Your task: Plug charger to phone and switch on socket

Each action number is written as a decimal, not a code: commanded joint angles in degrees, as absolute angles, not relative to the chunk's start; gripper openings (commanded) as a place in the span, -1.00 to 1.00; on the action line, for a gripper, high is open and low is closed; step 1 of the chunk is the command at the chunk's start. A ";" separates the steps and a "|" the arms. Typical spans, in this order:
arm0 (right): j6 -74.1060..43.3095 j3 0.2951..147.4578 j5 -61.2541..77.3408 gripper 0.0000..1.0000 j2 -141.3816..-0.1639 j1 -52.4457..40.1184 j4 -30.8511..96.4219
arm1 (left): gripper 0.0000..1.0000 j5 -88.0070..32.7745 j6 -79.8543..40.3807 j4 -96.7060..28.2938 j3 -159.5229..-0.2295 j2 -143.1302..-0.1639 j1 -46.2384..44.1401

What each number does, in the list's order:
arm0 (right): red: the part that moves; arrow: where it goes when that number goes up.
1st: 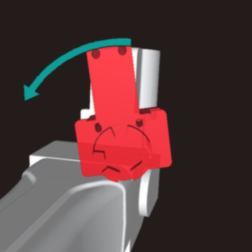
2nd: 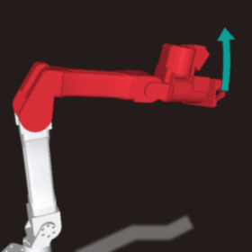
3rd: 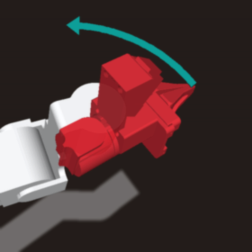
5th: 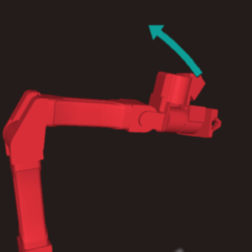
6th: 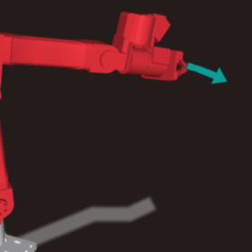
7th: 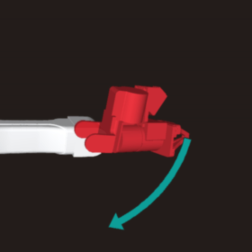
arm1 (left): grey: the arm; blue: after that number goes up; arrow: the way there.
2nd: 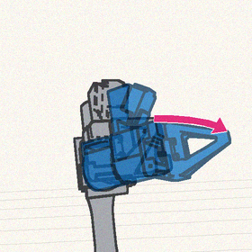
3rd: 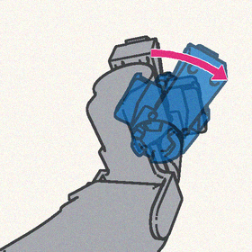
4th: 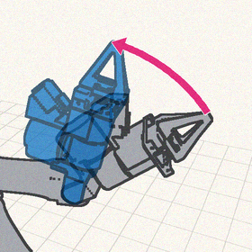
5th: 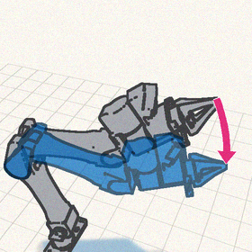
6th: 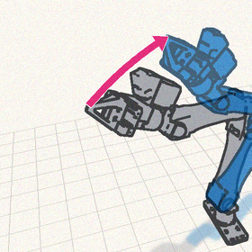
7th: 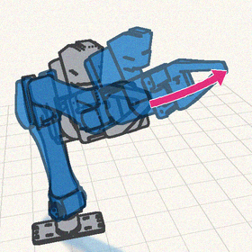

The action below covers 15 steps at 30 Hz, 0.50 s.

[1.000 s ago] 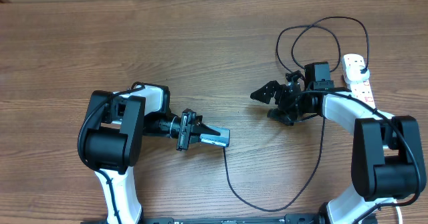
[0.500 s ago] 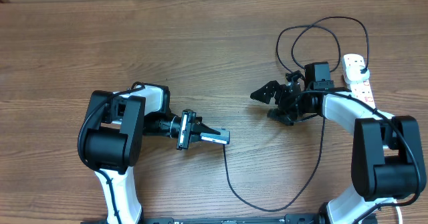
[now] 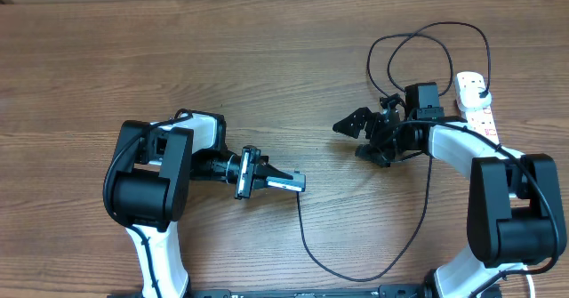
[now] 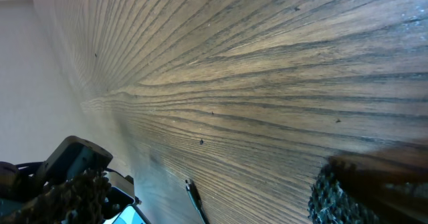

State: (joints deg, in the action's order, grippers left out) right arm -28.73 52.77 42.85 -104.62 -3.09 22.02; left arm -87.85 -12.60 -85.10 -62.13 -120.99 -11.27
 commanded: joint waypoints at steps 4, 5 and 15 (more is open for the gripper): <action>-28.45 51.11 36.03 0.99 -106.52 -2.87 22.61 | -0.91 -87.46 -15.51 -85.30 -62.50 -119.79 -11.66; -28.45 51.11 36.01 1.00 -106.52 -2.87 22.63 | -0.92 -87.44 -15.51 -85.27 -62.50 -119.79 -11.66; -28.45 51.11 35.42 1.00 -106.52 -2.87 22.63 | -0.91 -87.00 -15.53 -85.30 -62.50 -119.79 -11.66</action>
